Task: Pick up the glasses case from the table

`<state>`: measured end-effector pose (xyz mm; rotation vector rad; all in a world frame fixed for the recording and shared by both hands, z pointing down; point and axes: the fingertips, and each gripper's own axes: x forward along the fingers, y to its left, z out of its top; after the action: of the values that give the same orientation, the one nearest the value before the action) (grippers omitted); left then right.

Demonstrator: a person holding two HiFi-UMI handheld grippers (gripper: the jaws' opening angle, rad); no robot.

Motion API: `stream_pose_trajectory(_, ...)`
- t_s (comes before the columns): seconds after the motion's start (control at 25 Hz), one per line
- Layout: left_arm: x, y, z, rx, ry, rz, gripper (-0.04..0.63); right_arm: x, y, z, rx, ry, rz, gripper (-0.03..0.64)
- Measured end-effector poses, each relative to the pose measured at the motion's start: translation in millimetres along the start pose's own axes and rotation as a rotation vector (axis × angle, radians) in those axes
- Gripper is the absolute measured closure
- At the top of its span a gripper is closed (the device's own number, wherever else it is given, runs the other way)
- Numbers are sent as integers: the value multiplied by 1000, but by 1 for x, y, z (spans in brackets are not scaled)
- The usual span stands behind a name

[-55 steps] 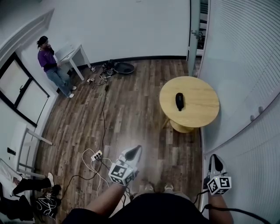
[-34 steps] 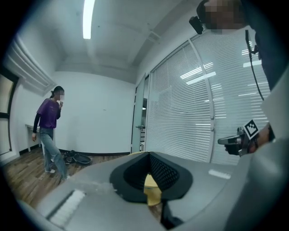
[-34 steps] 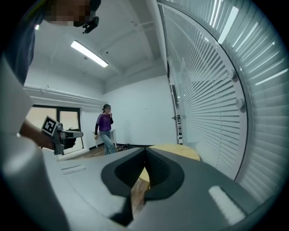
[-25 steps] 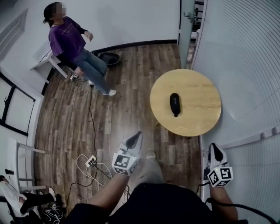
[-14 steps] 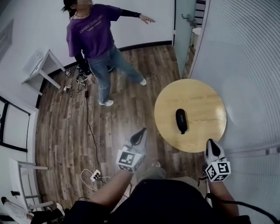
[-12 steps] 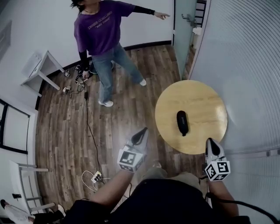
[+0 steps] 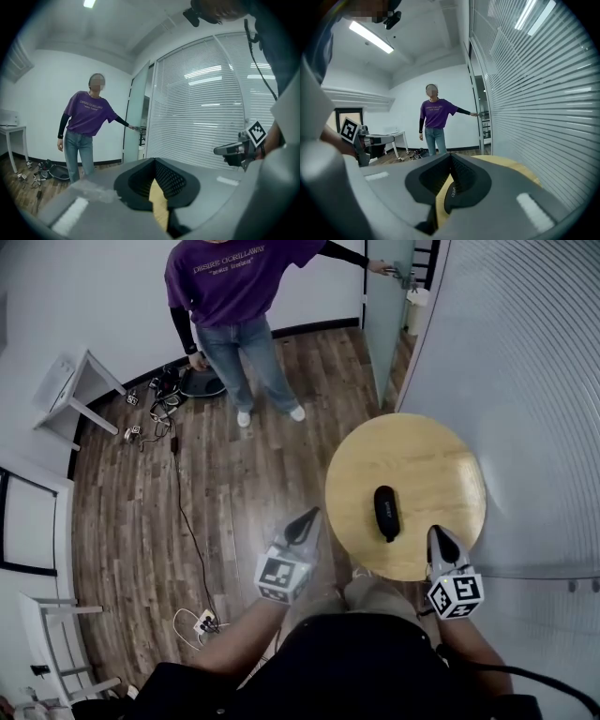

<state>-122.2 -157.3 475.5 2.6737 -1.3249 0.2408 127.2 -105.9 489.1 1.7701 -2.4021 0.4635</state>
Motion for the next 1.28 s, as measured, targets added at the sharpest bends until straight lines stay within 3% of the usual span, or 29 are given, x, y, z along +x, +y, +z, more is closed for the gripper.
stream_pose_trajectory(0.44,40,34,19,-14,29,77,592,75,-30,21,8,10,56,609)
stream_pose_trajectory(0.56,51,44,5,-33,52,74,592,93,-34,11,10,29,39,609)
stream_pose_trajectory(0.76,68,61,-11,-1,89,31,592,112,-23,-12,48,67,24,604)
stream_pose_trajectory(0.88,84,68,-16,3,103,4,592,126,-19,-28,51,104,35,530)
stream_pose_trajectory(1.28,129,58,-56,34,155,-87,592,151,-35,-94,102,210,19,393)
